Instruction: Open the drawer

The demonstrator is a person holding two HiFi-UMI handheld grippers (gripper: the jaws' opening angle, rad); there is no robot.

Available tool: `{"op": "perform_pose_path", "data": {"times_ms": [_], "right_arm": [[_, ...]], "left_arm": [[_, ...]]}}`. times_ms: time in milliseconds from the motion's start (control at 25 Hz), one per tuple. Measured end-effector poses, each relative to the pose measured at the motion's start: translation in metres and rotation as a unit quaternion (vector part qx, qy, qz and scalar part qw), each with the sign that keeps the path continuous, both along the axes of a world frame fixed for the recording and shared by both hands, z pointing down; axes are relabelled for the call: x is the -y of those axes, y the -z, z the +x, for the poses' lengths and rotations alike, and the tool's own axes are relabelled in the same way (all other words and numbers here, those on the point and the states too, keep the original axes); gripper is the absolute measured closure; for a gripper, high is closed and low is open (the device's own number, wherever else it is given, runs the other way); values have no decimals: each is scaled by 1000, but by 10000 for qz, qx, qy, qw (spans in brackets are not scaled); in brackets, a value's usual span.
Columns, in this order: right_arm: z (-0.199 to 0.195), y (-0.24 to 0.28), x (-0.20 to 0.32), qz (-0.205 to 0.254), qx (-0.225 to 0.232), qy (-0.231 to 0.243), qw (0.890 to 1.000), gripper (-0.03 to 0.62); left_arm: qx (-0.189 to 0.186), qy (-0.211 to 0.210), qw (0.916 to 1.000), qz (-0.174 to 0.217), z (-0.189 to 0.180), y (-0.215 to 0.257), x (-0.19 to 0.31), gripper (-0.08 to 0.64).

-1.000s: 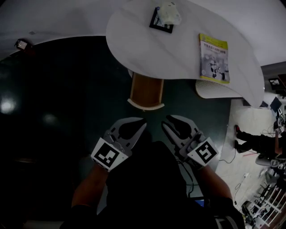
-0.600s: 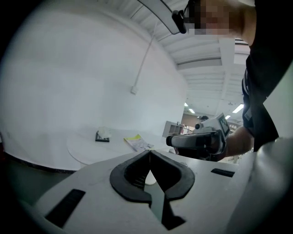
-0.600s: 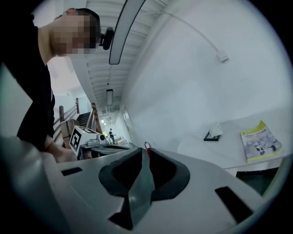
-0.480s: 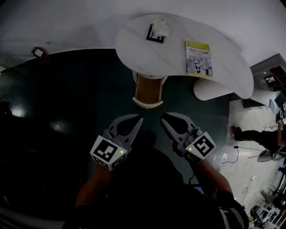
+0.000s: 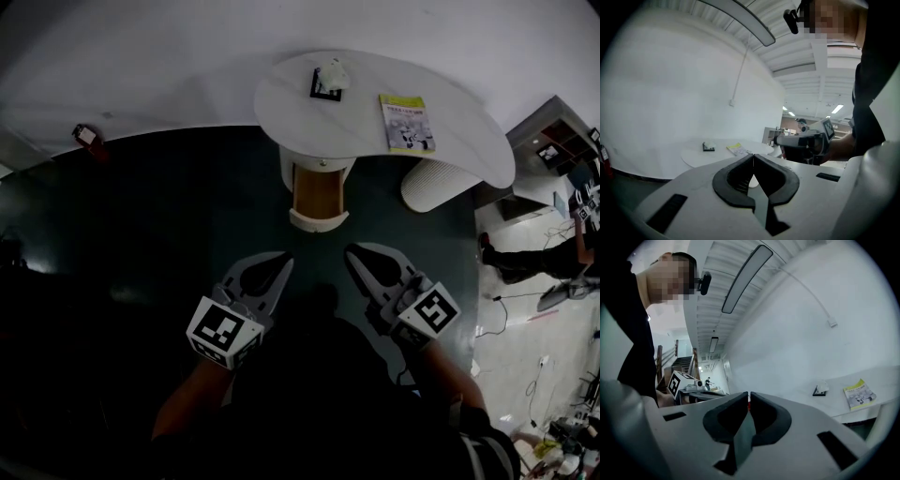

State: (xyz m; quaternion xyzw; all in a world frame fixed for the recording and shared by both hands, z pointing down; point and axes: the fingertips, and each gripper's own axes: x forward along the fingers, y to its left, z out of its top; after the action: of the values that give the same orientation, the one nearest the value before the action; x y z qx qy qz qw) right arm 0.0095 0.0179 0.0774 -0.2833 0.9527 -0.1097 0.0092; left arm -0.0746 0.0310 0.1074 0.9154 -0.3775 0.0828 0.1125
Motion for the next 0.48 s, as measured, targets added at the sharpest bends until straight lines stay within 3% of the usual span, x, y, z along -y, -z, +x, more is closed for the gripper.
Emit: {"op": "perform_pose_path", "data": {"times_ms": [480], "right_arm": [[-17, 28, -94, 179, -52, -461, 9988, 574]], "left_arm": [[-317, -18, 9990, 303, -30, 16, -84, 546]]}}
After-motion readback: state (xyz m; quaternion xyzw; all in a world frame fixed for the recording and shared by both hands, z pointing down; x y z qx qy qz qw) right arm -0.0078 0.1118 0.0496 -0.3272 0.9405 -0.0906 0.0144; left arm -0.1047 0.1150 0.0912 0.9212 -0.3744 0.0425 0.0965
